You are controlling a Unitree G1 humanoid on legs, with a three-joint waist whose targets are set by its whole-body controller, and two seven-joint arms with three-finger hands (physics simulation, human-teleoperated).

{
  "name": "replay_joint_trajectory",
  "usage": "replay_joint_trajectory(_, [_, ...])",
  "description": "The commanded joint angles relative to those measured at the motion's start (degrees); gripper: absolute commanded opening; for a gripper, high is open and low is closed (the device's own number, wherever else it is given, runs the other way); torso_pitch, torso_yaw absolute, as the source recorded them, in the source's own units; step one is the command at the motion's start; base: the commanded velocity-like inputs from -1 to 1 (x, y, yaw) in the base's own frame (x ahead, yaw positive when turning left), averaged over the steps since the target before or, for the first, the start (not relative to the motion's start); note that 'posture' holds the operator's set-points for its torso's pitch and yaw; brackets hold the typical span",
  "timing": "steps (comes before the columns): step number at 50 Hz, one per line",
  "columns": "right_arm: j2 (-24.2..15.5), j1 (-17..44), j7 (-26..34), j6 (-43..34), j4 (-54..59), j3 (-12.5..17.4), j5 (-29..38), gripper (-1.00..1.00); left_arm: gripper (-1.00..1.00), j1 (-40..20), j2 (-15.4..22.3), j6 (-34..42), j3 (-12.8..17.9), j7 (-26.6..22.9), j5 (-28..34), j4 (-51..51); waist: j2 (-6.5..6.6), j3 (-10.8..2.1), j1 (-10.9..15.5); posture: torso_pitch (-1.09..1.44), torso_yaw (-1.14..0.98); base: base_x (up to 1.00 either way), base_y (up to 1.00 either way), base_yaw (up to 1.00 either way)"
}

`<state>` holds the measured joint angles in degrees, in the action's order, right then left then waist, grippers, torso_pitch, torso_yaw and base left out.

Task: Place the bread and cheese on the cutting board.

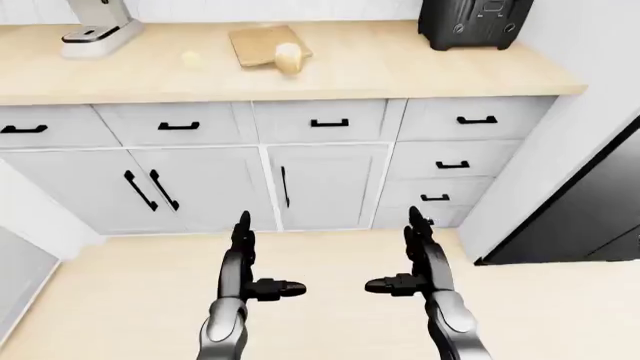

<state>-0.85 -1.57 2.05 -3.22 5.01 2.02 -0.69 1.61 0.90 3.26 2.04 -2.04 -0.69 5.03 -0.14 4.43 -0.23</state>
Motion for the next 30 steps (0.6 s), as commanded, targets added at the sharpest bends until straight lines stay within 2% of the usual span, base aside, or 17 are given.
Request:
replay_joint_trajectory(1, [-0.3,1.5,-0.2,3.1,-5.0,0.4,-0.3,1.00,1.00,-1.2,0.1,-2.7,0.1,0.0,-0.3,-6.1,-0.45,-0.05,-0.1,0.00,0.00,0.00,0.00,0.00])
replay_joint_trajectory(3, [-0.1,0.9,-0.4,1.8,-6.9,0.1,-0.2,1.00,1.00,-0.2,0.0,-1.1,-0.3,0.1,-0.1,-8.6,-0.05,-3.60,0.4,0.00,0.00,0.00,0.00,0.00])
replay_joint_trajectory(4, [-0.1,0.8,-0.4,1.8,-7.1,0.1,-0.2,1.00,1.00,0.3,-0.1,0.0,-0.4,0.2,-0.1,-10.3,-0.04,-3.01,0.4,0.00,0.00,0.00,0.00,0.00])
replay_joint_trajectory(5, [-0.1,0.7,-0.5,1.4,-7.5,0.0,-0.1,1.00,1.00,0.7,-0.1,0.6,-0.6,0.2,0.0,-11.2,-0.39,-0.95,0.3,0.00,0.00,0.00,0.00,0.00])
replay_joint_trajectory(7, [-0.2,1.3,-0.3,2.8,-5.6,0.3,-0.2,1.00,1.00,0.9,-0.2,1.3,-0.6,0.1,0.0,-12.0,-0.45,-3.88,0.4,0.00,0.00,0.00,0.00,0.00])
replay_joint_trajectory(8, [-0.3,1.5,-0.3,3.3,-4.9,0.4,-0.1,1.00,1.00,0.6,-0.1,0.8,-0.4,0.1,-0.1,-11.2,-0.44,-4.19,0.4,0.00,0.00,0.00,0.00,0.00])
replay_joint_trajectory(16, [-0.2,0.9,-0.6,1.6,-7.3,0.0,0.6,1.00,1.00,-1.2,0.0,-2.5,0.4,0.1,-0.5,-5.9,-0.22,-4.65,0.5,0.00,0.00,0.00,0.00,0.00])
replay_joint_trajectory(20, [-0.8,3.3,-1.6,-2.4,-10.0,0.7,1.5,1.00,1.00,-3.0,1.0,4.6,2.3,1.4,-2.3,-12.1,-0.24,-5.03,0.5,0.00,0.00,0.00,0.00,0.00])
replay_joint_trajectory(24, [-1.4,6.4,-1.3,-7.2,-11.8,1.5,1.3,1.00,1.00,-6.8,2.2,7.3,4.2,1.6,-3.5,-11.1,-0.22,-5.12,0.5,0.00,0.00,0.00,0.00,0.00])
replay_joint_trajectory(26, [-2.4,9.1,-0.6,-12.8,-15.3,1.5,2.2,1.00,1.00,-9.9,3.0,9.7,4.7,1.8,-4.1,-11.2,-0.18,-5.28,0.5,0.00,0.00,0.00,0.00,0.00])
replay_joint_trajectory(30, [-4.2,15.2,-0.2,-19.9,-18.0,3.3,2.4,1.00,1.00,-15.5,4.6,20.3,6.2,3.5,-6.6,-18.2,-0.05,-5.61,0.5,0.00,0.00,0.00,0.00,0.00])
